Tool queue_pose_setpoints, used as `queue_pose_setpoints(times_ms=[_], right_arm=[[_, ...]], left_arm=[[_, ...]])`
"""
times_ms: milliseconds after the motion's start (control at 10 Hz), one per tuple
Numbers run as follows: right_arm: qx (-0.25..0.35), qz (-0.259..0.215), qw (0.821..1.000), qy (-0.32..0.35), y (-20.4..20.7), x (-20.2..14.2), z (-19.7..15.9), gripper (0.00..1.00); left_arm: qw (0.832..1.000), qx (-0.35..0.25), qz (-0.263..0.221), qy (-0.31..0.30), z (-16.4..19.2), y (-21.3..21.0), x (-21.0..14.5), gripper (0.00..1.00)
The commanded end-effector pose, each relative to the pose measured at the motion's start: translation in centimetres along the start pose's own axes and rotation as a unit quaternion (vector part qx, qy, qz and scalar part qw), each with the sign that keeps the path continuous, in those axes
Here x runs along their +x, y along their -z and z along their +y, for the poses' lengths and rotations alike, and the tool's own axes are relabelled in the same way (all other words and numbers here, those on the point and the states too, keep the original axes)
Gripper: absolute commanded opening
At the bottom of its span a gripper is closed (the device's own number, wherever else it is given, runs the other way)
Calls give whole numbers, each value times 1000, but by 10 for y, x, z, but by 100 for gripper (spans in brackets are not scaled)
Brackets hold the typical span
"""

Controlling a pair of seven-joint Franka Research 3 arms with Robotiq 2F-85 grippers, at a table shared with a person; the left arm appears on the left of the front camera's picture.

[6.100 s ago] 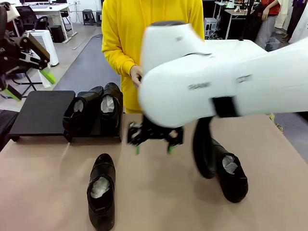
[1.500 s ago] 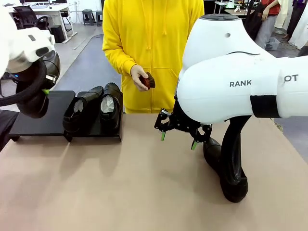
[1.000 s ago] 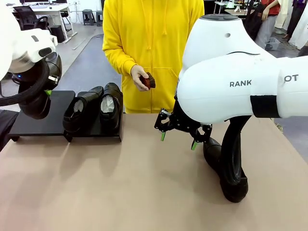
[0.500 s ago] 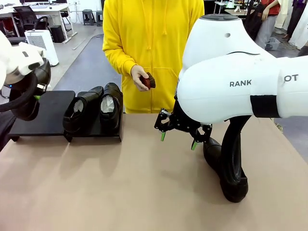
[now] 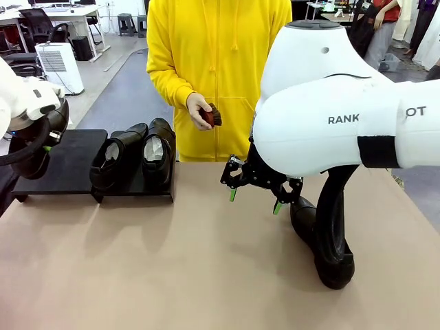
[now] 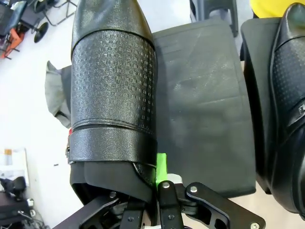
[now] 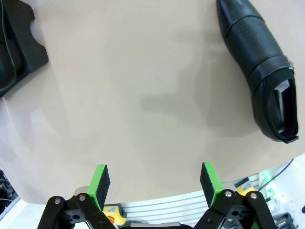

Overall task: Organize the shoes by placing them on the stand.
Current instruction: Place the Shoe from the middle of the table onto the Shoes Stand.

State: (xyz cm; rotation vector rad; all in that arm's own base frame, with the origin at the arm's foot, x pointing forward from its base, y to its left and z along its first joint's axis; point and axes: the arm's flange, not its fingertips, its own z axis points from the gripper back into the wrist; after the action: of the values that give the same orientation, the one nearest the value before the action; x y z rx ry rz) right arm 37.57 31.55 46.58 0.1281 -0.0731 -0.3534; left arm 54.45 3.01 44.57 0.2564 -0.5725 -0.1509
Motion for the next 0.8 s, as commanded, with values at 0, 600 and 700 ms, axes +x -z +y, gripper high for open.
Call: queue_pose_setpoints(times_ms=[0,600,700], right_arm=[[1,4,1000,-5,-3,3,2,100],[1,4,1000,-5,-3,3,2,100],[1,4,1000,-5,-3,3,2,100]], left_arm=[[1000,18,-3,-1,5,1,4,0],[999,30,-20,10,-1,36,-6,0],[999,35,-22,6,-1,41,-6,0]])
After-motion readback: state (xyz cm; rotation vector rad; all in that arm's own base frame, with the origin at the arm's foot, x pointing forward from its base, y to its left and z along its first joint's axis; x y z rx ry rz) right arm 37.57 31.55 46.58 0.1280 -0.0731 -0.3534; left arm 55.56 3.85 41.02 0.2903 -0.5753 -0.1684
